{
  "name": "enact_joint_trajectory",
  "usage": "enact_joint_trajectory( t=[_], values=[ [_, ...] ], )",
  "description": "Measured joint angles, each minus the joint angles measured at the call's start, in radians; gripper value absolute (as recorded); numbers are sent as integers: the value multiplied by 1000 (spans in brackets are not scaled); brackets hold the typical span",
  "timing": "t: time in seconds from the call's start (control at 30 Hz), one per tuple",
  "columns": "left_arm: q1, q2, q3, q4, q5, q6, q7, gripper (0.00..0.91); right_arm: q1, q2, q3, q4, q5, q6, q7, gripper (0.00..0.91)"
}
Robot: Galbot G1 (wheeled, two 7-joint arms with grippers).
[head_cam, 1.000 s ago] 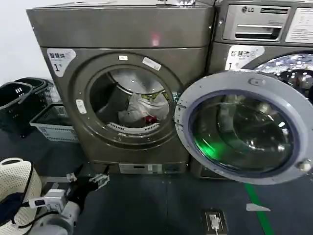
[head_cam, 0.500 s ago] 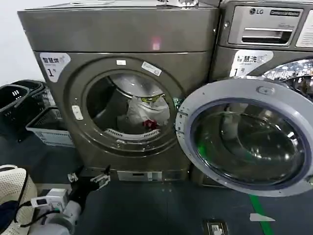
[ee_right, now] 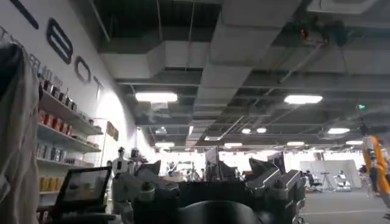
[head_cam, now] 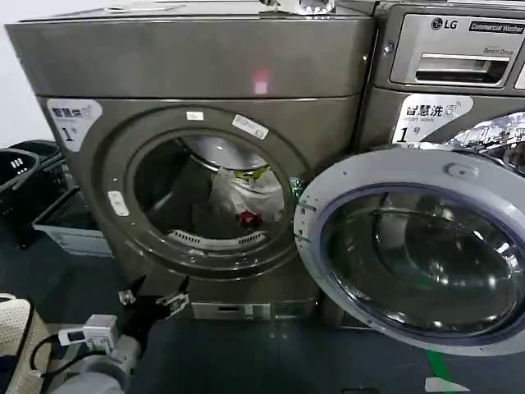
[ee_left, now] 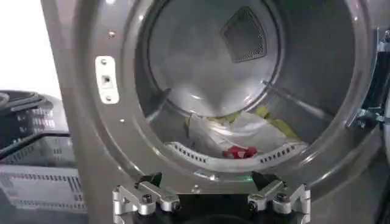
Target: Grasp the clothes from the dryer.
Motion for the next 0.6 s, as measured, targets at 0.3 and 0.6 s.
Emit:
enact_joint_trajectory(
  t=[0.3,0.6],
  values=[
    [3,-2,7,0,-1,0,1,907,-1,6,-1,2,1,-1,0,907],
    [3,-5,8,4,-1,0,8,907,2,15,-3,5,1,-1,1,907]
  ],
)
